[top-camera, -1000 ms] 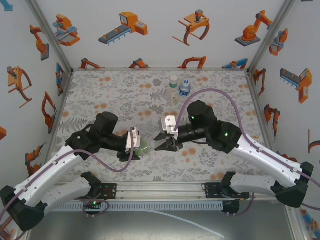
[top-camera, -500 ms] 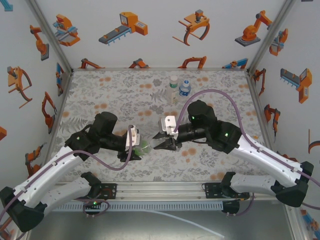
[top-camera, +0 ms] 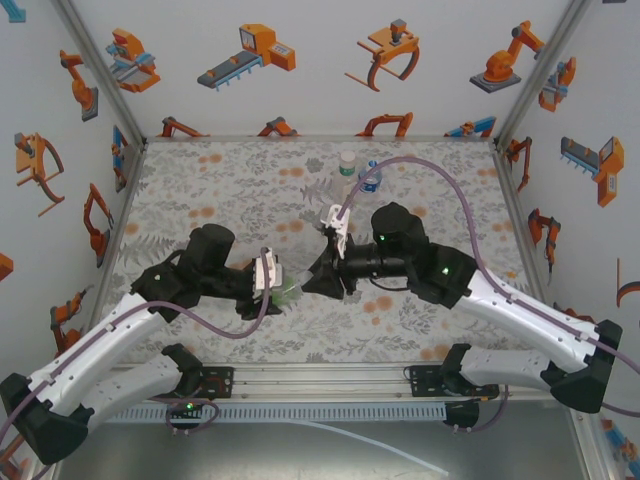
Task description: Screw on the bottle caps
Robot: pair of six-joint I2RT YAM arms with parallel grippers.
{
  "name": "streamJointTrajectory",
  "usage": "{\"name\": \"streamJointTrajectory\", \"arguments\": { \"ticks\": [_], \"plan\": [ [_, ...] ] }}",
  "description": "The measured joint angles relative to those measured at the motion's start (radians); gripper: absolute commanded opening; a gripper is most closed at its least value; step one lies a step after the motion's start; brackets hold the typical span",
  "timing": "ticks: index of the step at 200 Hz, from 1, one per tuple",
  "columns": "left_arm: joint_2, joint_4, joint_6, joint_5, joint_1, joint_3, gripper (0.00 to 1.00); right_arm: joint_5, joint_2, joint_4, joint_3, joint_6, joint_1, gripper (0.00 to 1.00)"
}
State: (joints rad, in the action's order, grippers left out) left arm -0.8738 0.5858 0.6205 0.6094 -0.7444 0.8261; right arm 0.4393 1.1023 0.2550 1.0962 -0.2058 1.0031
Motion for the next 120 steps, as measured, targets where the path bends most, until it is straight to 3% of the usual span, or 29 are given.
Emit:
{"name": "streamJointTrajectory", "arguments": {
  "ticks": [66, 90, 111, 120],
  "plan": [
    [-0.006, -0.065, 0.0, -0.093, 0.002, -0.025, 0.0, -0.269, 0.037, 0.119, 0.032, -0.813, 0.01, 0.0],
    [-0.008, -0.084, 0.002, -0.094, 0.002, -0.026, 0.0, -0.304, 0.05, 0.164, 0.064, -0.949, 0.014, 0.19],
    [-0.008, -0.096, 0.007, -0.088, 0.005, -0.026, 0.0, -0.309, 0.083, 0.224, 0.127, -0.944, 0.015, 0.44],
    [-0.008, -0.105, 0.012, -0.08, 0.006, -0.026, 0.0, -0.31, 0.093, 0.24, 0.15, -0.927, 0.015, 0.49]
  ]
}}
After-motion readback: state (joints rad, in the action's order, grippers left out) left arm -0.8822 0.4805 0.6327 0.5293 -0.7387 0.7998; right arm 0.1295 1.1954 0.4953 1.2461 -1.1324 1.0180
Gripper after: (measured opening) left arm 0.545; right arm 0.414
